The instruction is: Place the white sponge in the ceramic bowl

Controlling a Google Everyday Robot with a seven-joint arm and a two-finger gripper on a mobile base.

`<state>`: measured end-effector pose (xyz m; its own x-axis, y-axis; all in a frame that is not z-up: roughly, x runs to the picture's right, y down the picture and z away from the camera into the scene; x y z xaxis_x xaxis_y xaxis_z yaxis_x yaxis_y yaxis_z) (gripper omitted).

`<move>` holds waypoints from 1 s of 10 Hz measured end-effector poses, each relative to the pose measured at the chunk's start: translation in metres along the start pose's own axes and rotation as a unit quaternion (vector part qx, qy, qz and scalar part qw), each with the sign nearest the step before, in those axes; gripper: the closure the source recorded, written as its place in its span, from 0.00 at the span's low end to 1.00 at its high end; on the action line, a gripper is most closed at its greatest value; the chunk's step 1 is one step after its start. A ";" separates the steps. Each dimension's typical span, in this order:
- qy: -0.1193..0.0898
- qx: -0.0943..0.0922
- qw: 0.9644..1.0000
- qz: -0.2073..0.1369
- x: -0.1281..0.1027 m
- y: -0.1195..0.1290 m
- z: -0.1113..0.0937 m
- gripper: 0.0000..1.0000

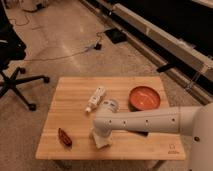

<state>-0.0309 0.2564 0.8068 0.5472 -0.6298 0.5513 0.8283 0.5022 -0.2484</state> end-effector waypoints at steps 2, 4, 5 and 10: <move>0.004 -0.008 1.000 -0.003 -0.001 0.001 0.000 0.65; 0.011 -0.009 1.000 -0.007 -0.001 0.001 -0.005 0.86; 0.013 -0.007 1.000 -0.011 -0.002 -0.003 -0.012 0.94; 0.050 -0.003 0.998 -0.032 0.004 -0.010 -0.078 1.00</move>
<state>-0.0275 0.2028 0.7497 0.5027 -0.7160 0.4844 0.8622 0.4564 -0.2200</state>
